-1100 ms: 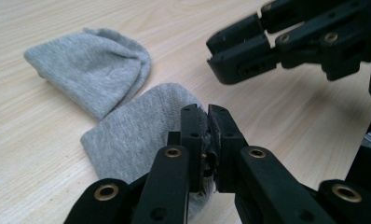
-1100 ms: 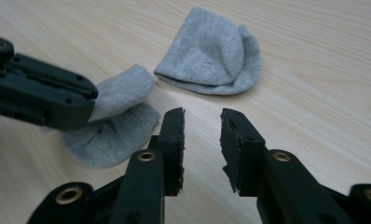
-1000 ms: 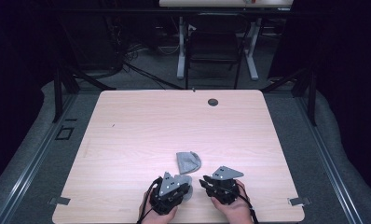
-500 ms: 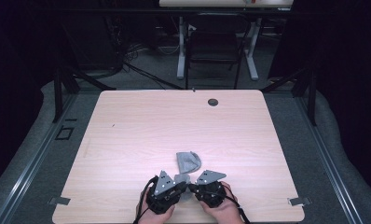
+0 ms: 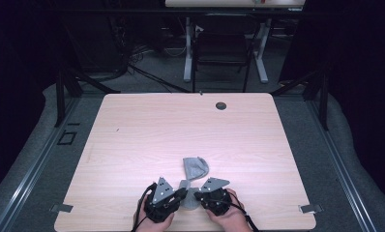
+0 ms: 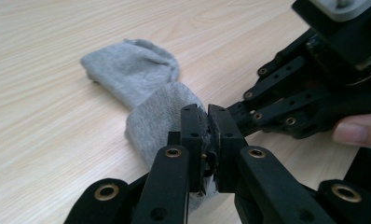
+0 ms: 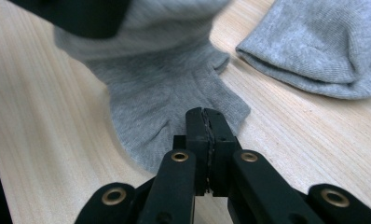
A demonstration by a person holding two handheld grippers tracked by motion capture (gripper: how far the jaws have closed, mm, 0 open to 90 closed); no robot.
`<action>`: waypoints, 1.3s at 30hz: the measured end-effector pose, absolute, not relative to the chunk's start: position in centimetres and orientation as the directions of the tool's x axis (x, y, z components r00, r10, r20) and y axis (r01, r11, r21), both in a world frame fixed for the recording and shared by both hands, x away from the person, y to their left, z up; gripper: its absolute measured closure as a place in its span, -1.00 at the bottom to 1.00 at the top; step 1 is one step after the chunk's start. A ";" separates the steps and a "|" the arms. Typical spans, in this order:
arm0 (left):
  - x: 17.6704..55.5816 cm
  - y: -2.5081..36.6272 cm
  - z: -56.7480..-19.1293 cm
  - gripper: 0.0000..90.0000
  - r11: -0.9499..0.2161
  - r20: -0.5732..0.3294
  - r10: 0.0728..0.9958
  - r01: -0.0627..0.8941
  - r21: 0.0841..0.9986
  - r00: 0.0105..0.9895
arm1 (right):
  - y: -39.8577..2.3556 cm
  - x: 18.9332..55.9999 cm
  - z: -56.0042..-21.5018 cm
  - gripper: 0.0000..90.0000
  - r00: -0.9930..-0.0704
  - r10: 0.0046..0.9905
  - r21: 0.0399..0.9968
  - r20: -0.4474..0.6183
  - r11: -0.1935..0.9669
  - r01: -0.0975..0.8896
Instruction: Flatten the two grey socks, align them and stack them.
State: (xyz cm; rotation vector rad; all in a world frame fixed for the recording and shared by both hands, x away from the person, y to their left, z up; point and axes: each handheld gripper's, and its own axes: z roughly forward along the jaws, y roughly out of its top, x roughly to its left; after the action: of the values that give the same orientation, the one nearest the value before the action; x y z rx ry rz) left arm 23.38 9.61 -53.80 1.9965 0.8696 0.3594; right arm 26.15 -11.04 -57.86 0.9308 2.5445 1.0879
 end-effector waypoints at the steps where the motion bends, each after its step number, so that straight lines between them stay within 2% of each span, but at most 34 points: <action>1: 23.4 10.2 -53.8 0.91 -0.342 -0.082 0.708 0.442 0.829 0.702 | -11.1 26.2 -57.9 1.00 -0.774 0.631 0.712 0.040 0.526 0.466; 20: 23.3 13.7 -55.0 0.90 -0.342 -0.079 0.758 0.499 0.796 0.647 | -12.0 25.9 -57.6 0.99 -0.775 0.631 0.691 0.033 0.546 0.474; 27: 23.4 14.6 -55.7 0.85 -0.313 -0.108 0.781 0.535 0.785 0.616 | -12.2 25.6 -57.6 0.99 -0.769 0.639 0.690 0.024 0.546 0.476; 39: 24.1 15.4 -55.0 0.75 -0.287 -0.105 0.783 0.506 0.813 0.613 | -12.7 25.6 -57.3 0.94 -0.761 0.648 0.692 0.029 0.536 0.484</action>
State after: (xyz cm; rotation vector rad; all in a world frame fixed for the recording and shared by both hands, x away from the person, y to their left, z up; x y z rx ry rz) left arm 24.06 15.42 -54.95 1.9579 1.0216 0.3976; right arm 25.56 -12.66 -57.27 0.9542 2.5444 1.0382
